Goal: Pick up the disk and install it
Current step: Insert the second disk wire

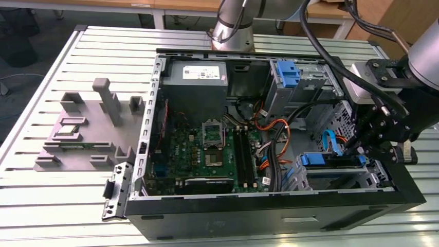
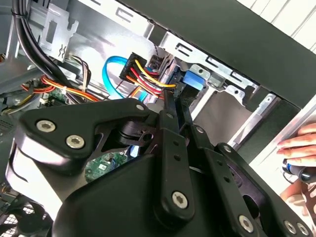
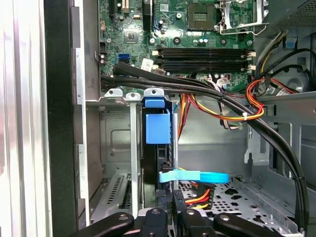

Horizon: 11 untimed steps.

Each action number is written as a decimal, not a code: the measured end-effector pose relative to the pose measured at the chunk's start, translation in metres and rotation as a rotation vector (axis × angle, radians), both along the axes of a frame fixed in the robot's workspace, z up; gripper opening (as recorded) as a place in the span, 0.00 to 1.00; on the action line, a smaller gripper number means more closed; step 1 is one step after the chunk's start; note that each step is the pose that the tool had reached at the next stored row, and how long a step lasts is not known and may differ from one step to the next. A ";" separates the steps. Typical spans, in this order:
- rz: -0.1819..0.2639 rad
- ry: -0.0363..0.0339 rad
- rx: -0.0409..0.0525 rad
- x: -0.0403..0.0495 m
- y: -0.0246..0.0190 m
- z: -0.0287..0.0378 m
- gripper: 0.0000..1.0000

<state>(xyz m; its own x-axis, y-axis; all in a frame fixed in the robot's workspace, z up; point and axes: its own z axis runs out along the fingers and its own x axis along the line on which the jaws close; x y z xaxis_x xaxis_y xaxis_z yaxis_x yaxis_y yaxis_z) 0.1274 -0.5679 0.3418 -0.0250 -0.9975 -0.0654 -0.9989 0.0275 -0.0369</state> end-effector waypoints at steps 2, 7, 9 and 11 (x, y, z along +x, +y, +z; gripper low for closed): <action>0.000 0.0000 -0.0016 0.0000 -0.0005 -0.0001 0.18; 0.000 0.0000 -0.0040 0.0000 -0.0035 0.0000 0.18; 0.000 0.0000 -0.0060 0.0000 -0.0035 -0.0006 0.18; 0.000 0.0000 -0.0087 0.0000 -0.0035 -0.0020 0.18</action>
<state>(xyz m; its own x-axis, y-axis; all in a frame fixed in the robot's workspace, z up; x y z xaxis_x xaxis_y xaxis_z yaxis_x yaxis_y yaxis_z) 0.1274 -0.5714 0.3398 -0.0250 -0.9981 -0.0567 -0.9989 0.0272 -0.0371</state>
